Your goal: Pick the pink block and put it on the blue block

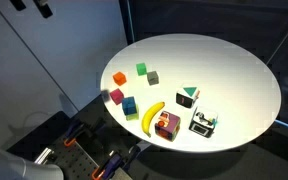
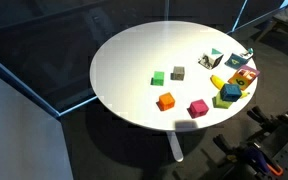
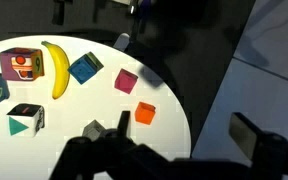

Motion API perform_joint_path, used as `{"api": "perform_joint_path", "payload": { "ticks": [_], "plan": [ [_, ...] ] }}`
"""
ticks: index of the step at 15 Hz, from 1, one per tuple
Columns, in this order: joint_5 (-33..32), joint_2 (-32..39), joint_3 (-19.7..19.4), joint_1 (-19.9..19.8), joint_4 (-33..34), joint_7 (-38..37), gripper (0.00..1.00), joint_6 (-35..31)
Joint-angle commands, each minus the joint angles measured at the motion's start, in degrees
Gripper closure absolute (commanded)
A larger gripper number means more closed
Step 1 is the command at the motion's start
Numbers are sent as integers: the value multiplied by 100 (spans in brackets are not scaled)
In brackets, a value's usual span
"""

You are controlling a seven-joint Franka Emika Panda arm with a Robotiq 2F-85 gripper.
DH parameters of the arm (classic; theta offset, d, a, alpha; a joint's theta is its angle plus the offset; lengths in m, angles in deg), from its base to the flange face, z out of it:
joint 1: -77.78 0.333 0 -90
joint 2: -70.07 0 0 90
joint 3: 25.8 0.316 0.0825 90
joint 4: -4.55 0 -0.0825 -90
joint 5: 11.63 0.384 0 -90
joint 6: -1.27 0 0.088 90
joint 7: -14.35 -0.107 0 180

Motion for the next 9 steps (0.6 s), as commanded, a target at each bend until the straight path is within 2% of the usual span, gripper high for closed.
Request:
{"api": "perform_joint_path", "payload": {
  "ticks": [1, 7, 9],
  "plan": [
    [58, 1, 70, -107, 21, 65, 0, 28],
    [58, -1, 69, -107, 22, 65, 0, 27],
    [35, 90, 97, -169, 45, 11, 0, -155]
  ]
}}
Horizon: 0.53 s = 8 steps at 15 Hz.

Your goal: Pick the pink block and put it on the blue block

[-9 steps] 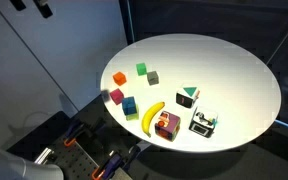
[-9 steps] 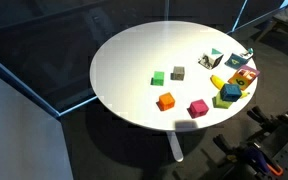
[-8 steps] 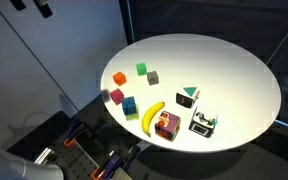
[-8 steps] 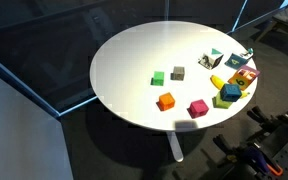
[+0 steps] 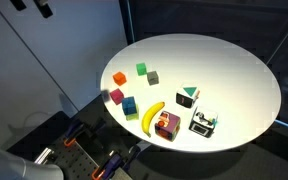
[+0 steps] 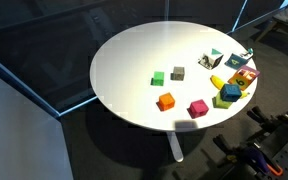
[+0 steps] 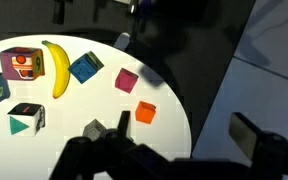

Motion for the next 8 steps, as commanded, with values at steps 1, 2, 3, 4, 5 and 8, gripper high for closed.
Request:
{"api": "perform_joint_path", "payload": {
  "ticks": [1, 2, 3, 4, 5, 8],
  "plan": [
    [19, 151, 94, -197, 75, -20, 0, -237],
    [11, 211, 94, -231, 104, -37, 0, -299],
    [5, 287, 93, -277, 135, -57, 0, -405],
    [-8, 382, 90, -327, 172, -83, 0, -531],
    [-15, 505, 95, -370, 204, -109, 0, -666],
    [-44, 1011, 106, -577, 384, -331, 0, -1103]
  ]
}}
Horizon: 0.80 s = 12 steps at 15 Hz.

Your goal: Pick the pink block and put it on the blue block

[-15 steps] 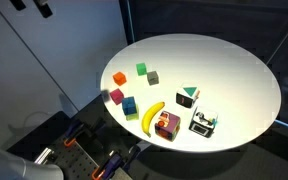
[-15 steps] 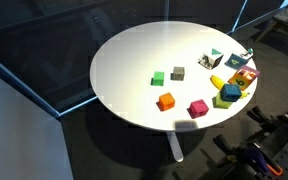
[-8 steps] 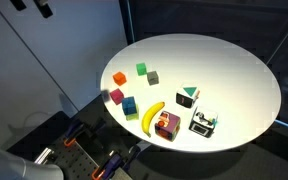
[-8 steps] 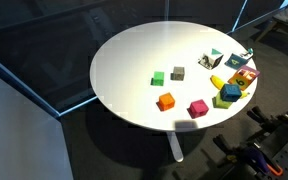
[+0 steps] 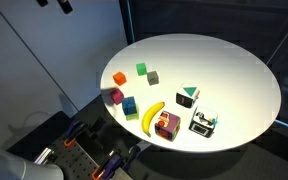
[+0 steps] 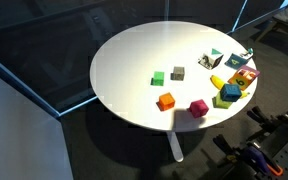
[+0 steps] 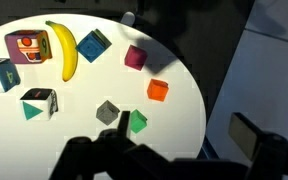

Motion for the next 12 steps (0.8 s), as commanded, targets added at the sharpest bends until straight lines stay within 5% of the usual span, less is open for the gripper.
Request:
{"api": "perform_joint_path", "payload": {
  "ticks": [1, 12],
  "plan": [
    [-50, 804, 81, -305, 415, -373, 0, -414],
    [-676, 2665, 220, -599, 976, -1224, 0, -727]
  ]
}}
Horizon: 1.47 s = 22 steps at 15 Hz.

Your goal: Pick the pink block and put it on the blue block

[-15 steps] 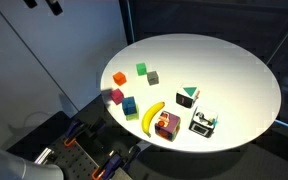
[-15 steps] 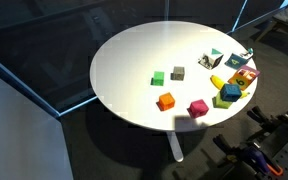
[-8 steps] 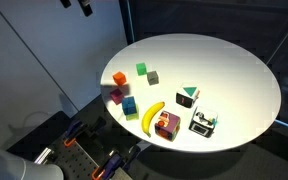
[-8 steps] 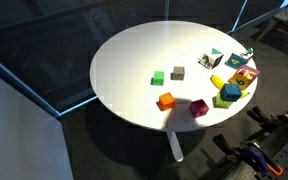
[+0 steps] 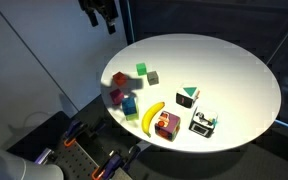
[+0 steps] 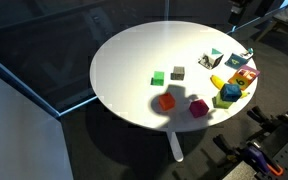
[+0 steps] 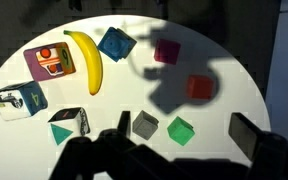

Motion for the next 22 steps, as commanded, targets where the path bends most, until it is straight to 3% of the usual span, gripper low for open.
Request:
{"api": "perform_joint_path", "payload": {
  "ticks": [1, 6, 15, 22],
  "plan": [
    [-177, 367, 73, -52, 168, -393, 0, 63],
    [-272, 635, 146, -51, -146, -1017, 0, -172],
    [-817, 713, 273, -66, -1147, -1574, 0, -1649],
    [-690, 786, 214, -12, -1102, -1411, 0, -1544]
  ]
}}
